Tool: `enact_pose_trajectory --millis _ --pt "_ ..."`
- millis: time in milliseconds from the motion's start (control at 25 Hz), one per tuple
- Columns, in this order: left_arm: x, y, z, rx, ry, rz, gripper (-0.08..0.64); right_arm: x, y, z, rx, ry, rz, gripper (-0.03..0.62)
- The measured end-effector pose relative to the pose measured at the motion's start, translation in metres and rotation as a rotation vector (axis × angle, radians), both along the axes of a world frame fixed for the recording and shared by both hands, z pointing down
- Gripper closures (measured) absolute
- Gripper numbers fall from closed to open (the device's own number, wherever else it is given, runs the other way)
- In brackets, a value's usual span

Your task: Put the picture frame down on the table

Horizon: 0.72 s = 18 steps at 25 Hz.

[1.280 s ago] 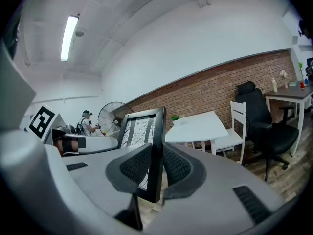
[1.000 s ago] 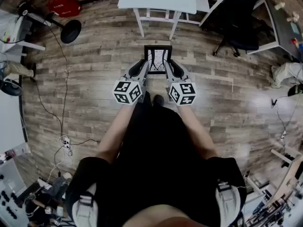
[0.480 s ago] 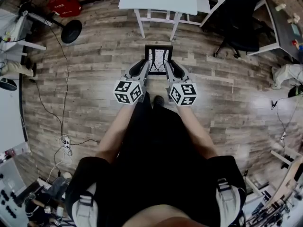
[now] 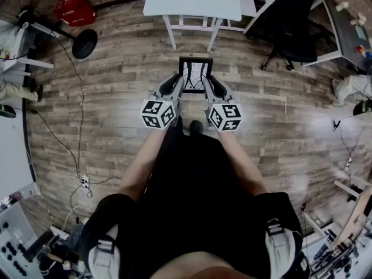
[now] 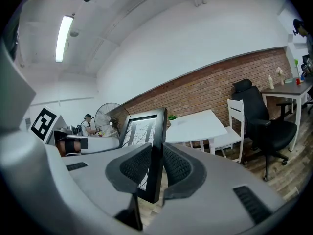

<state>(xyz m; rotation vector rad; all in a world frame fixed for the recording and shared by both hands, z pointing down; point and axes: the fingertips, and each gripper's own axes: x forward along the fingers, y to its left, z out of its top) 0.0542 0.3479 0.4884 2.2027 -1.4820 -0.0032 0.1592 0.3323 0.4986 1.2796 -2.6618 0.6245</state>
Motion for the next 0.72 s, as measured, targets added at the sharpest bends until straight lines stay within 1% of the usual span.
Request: enact_pose_trajectory --millis 240,520,720 --pt "-0.015 -0.033 0.001 -0.002 0.005 0.031 0.482 -0.015 -0.027 0.003 -0.014 0.018 0.036 0.520" --pt "-0.041 -0.072 0.005 -0.007 -0.015 0.066 0.482 -0.041 -0.064 0.006 -0.026 0.030 0.067 0.520" --pt "-0.062 -0.101 0.006 -0.003 -0.012 0.090 0.482 -0.062 -0.093 0.007 -0.028 0.029 0.091 0.520"
